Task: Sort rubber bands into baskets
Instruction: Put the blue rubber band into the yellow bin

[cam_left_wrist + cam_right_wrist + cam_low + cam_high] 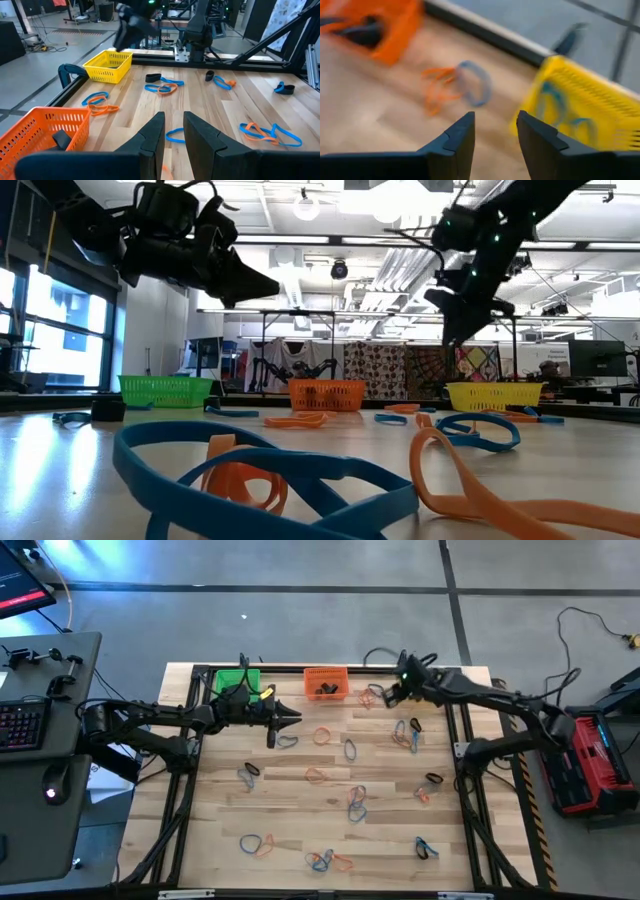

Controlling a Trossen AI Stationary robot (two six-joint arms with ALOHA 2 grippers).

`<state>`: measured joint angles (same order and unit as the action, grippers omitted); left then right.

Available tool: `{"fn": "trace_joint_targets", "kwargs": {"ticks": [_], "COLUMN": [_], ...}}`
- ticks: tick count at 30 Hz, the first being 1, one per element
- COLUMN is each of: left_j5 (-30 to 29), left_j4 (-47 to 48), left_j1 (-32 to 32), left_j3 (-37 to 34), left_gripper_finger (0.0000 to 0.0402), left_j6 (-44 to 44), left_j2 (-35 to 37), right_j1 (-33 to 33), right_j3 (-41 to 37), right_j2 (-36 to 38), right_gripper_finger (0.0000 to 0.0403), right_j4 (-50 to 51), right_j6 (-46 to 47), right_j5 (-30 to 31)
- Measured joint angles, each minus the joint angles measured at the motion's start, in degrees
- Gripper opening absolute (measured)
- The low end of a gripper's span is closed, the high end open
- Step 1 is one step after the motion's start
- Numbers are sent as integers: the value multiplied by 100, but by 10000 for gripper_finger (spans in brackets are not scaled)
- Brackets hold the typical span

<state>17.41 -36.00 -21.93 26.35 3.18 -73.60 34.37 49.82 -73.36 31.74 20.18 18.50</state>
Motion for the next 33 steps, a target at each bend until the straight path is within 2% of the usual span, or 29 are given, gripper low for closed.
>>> {"fn": "trace_joint_targets", "kwargs": {"ticks": [7,17,23,26,29,33], "left_j5": [0,0,0,2,2,2], "left_j4": [17,17,20,27,37,21], "left_j1": [0,2,1,0,1,2], "left_j3": [0,0,0,0,0,0], "left_gripper_finger": [60,60,60,60,60,60], "left_j6": [2,2,2,0,0,0], "left_j2": [0,0,0,0,0,0], "right_j1": [-1160,-2421,-2942,-3109,-3155,-3137], "right_j3": [-290,-310,-314,-529,-999,-1546], "right_j2": [-2,-2,-2,-2,-3,-4], "right_gripper_finger": [134,134,134,134,134,134], "right_j4": [172,2040,2619,2513,2137,1648], "right_j6": [926,2799,3715,3933,4043,4182], "right_j5": [168,64,3,-67,-388,-422]}}
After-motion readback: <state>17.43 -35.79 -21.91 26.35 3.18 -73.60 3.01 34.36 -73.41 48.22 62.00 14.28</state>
